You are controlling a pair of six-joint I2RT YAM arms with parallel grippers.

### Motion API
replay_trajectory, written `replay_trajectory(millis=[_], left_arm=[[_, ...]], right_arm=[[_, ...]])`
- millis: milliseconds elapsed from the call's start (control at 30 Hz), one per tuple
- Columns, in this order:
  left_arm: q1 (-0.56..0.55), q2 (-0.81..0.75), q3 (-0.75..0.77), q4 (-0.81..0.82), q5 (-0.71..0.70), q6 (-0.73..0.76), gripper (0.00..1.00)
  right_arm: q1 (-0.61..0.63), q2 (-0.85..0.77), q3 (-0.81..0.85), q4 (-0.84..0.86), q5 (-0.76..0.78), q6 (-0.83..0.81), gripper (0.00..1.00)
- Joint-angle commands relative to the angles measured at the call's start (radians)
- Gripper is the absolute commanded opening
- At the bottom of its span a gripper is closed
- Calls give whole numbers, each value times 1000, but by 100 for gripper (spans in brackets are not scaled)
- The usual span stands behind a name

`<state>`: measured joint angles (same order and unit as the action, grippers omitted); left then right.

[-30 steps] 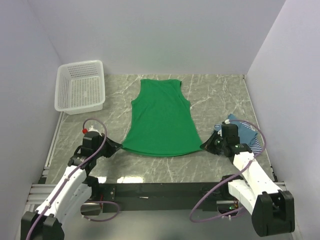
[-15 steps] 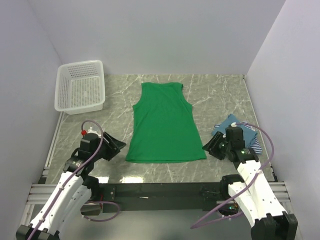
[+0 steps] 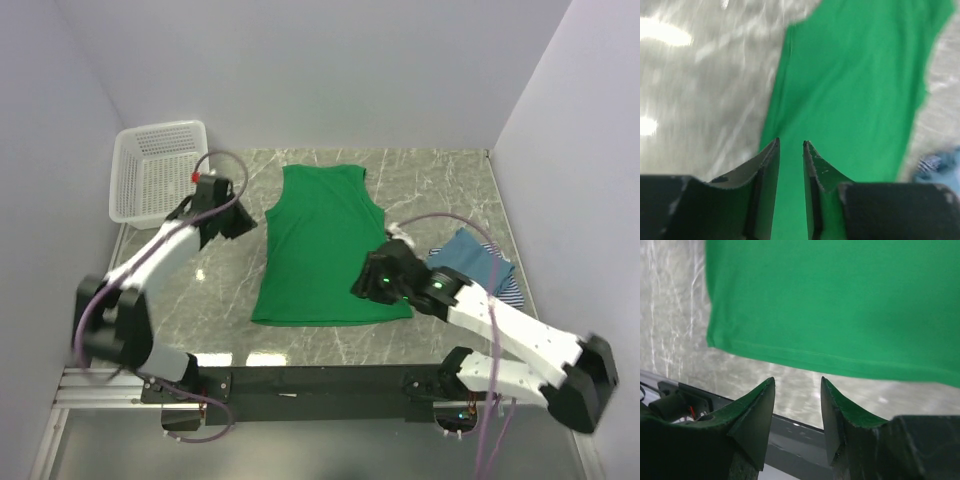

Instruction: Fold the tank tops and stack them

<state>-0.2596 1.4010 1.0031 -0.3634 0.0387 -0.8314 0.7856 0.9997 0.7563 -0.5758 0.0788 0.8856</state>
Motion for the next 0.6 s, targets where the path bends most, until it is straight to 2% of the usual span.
replay_trajectory(millis=[0,33,67,167,400,567], left_arm=[[-9,211,208,-37,-36,150,31],[-9,305,256,-60,-72,164,32],[-9,346,331,-78,-76,196,32],[-13,446,416,-111,-97,245,37],[-20,567,482,-80,-47,314,42],[-41,607,479,-19,-46,344,44]], right_arm=[[128,140,113,125,136,65,49],[150,225,167,132,144,67,49],[187,265,193,148,148,69,48],[230,384,273,188,151,66,48],[299,603,434,191,161,47,48],[314,643,446,214,159,50,47]])
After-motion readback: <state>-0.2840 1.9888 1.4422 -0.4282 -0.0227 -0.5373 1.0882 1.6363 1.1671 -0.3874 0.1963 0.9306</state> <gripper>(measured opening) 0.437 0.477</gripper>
